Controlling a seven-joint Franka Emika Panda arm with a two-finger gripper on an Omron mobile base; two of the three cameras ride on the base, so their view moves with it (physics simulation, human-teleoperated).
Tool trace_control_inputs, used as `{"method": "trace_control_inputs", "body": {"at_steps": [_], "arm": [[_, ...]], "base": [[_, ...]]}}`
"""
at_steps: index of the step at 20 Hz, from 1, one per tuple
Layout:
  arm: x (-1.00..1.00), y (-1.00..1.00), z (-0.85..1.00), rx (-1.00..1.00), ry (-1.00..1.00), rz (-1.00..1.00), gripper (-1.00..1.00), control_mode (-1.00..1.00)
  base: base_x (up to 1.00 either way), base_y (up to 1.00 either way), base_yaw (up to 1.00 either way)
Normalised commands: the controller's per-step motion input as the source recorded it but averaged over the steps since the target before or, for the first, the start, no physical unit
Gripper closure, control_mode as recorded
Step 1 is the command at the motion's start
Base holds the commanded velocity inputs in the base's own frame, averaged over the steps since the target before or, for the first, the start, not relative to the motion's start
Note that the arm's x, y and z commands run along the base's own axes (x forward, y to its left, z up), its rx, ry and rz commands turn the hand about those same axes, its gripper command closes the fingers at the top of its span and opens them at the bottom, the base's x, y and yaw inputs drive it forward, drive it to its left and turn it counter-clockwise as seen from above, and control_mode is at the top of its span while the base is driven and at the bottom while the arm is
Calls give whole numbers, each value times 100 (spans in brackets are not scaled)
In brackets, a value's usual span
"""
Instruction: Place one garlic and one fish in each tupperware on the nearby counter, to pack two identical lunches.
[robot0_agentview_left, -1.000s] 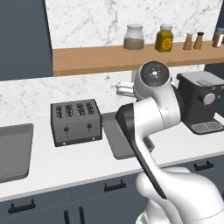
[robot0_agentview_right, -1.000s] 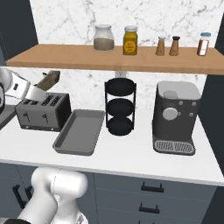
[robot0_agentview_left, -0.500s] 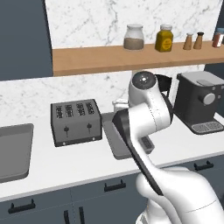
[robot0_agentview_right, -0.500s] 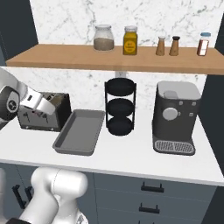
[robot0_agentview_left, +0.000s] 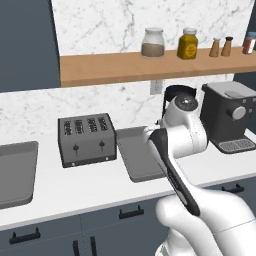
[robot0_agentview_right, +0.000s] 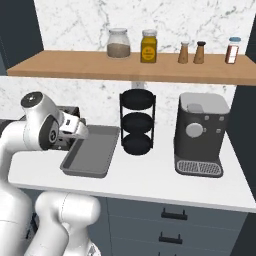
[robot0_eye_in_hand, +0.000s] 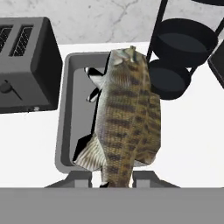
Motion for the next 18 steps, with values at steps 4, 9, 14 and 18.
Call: {"method": "trace_control_inputs", "body": {"at_steps": [4, 9, 14, 18], "arm": [[47, -23, -38, 0, 2, 6, 100, -100], [57, -4, -35, 0, 8, 5, 100, -100], [39, -1, -39, 0, 3, 4, 100, -100], [27, 0, -53, 0, 0, 3, 100, -100]], "base": [[0, 0, 0], [0, 0, 0], [0, 0, 0], [0, 0, 0]]}}
